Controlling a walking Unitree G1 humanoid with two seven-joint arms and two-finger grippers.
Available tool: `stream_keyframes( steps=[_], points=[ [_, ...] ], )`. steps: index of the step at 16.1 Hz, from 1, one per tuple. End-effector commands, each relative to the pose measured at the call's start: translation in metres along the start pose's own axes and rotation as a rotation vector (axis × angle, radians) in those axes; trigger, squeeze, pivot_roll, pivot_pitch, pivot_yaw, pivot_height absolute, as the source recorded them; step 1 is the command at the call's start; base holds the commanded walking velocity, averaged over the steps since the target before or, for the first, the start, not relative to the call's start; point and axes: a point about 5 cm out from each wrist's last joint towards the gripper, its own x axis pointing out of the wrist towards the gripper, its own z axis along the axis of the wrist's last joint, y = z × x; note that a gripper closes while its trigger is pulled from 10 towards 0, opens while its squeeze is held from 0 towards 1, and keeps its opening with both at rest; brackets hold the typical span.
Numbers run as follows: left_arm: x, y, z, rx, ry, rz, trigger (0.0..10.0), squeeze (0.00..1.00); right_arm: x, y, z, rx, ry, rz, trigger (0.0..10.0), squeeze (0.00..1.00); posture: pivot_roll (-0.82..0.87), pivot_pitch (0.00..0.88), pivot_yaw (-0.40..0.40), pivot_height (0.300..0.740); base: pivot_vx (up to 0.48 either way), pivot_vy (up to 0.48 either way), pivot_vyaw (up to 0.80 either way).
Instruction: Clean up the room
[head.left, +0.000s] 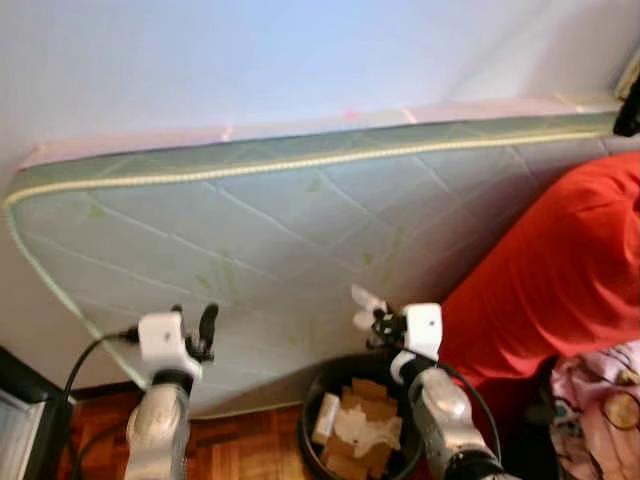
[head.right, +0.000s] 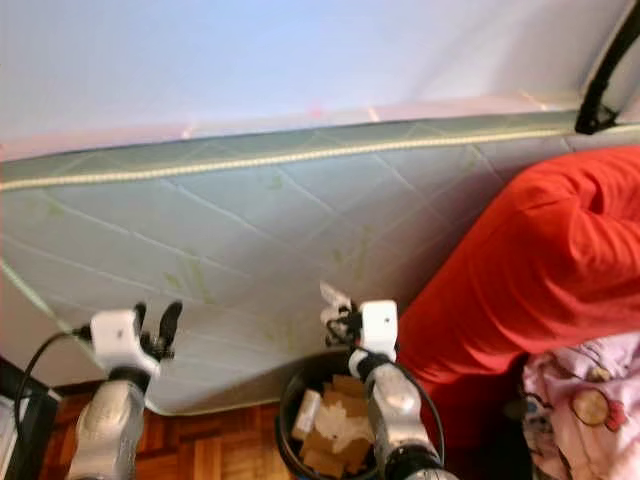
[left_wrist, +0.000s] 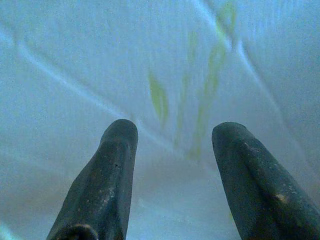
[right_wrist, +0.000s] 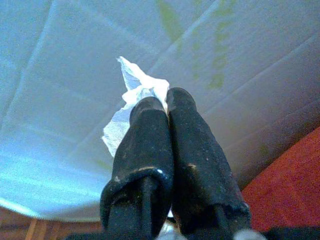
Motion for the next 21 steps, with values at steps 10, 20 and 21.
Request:
stream_keyframes(
  steps=[10, 20, 21],
  points=[
    [-0.015, -0.005, 0.02, -0.041, 0.018, -0.024, 10.0, 0.0, -0.017, -0.011, -0.016, 0.004, 0.045, -0.053, 10.0, 0.0, 0.08, 0.194, -0.053, 0.672, 0.0, 0.0, 0.0],
    [-0.02, -0.007, 0.025, -0.044, 0.055, -0.066, 10.0, 0.0, -0.02, -0.012, -0.021, 0.054, 0.057, -0.095, 10.0, 0.0, 0.1, 0.216, -0.042, 0.657, 0.0, 0.0, 0.0],
    [-0.02, -0.007, 0.025, -0.045, 0.056, -0.065, 10.0, 0.0, -0.02, -0.013, -0.021, 0.052, 0.06, -0.095, 10.0, 0.0, 0.1, 0.217, -0.042, 0.657, 0.0, 0.0, 0.0]
  ],
)
